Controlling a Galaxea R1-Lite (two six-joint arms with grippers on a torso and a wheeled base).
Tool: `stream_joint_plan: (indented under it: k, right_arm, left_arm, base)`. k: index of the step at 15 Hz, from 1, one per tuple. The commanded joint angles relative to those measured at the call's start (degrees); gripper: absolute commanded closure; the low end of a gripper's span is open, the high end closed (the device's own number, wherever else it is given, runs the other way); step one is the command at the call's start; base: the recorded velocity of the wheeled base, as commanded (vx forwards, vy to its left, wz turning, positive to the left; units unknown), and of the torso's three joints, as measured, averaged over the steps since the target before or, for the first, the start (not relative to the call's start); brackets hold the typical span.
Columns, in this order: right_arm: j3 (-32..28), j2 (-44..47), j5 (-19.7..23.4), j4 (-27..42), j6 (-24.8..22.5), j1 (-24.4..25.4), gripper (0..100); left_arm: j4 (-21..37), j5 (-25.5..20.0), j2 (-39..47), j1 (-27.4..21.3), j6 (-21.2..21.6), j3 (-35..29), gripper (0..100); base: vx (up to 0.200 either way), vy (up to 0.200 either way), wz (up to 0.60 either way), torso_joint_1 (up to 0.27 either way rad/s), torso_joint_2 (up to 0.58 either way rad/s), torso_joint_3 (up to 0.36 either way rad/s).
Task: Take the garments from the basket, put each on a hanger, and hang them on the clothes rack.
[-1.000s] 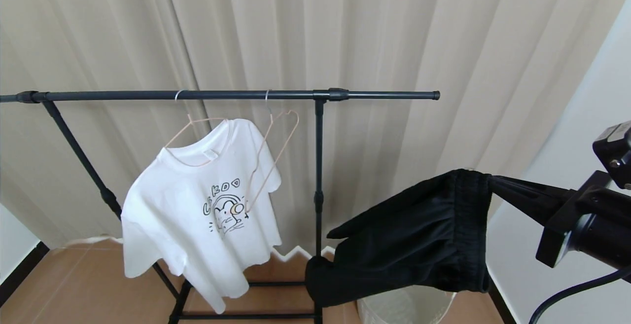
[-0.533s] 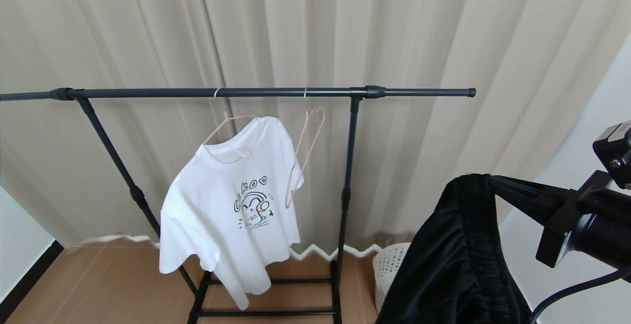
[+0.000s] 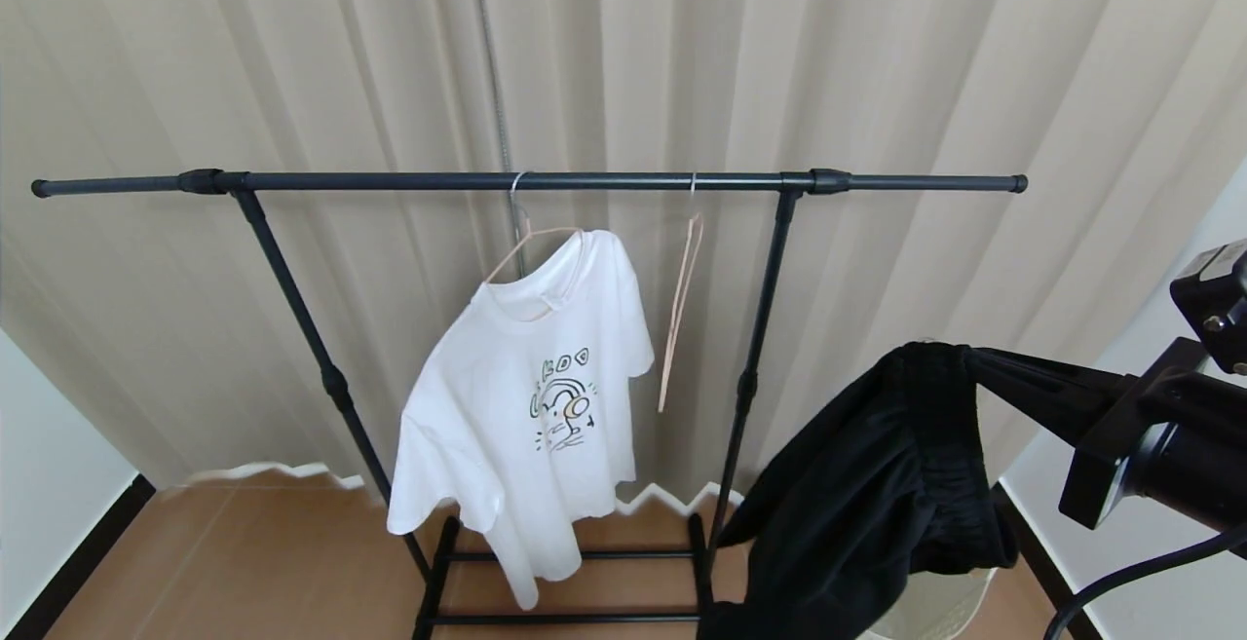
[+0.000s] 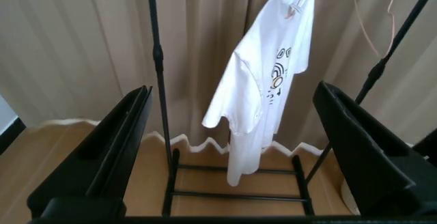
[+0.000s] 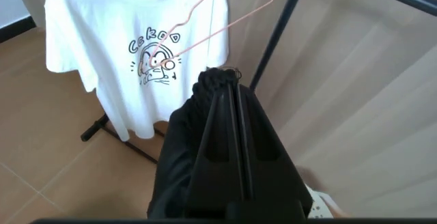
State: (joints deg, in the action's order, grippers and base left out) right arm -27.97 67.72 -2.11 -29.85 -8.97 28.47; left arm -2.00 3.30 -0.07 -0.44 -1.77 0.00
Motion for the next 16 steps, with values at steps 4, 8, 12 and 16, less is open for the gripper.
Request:
stream_joint_plan:
  k: [4, 8, 12, 16]
  right_arm:
    - [0.28, -0.66, 0.0, -0.03, -0.08, 0.01, 100]
    - [-0.07, -1.54, 0.7, -0.03, 0.01, 0.19, 100]
    - [-0.16, -2.77, 3.52, -0.12, -0.08, 0.19, 100]
    - [0.54, -3.21, 3.52, -0.12, -0.08, 0.19, 100]
  left_arm:
    - [-0.02, 0.04, 0.07, 0.0, 0.01, 0.0, 0]
    - [-0.11, 0.04, 0.07, 0.0, -0.08, 0.0, 0]
    - [-0.11, 0.04, 0.07, 0.0, 0.01, 0.0, 0]
    - [-0.11, 0.12, 0.07, 0.0, -0.17, 0.0, 0]
  base:
    - [-0.1, 0.0, 0.0, 0.001, 0.0, 0.002]
    - [0.0, 0.0, 0.0, 0.0, 0.0, 0.0]
    - [0.0, 0.0, -0.15, 0.001, 0.0, 0.001]
    - [0.0, 0.0, 0.0, 0.0, 0.0, 0.0]
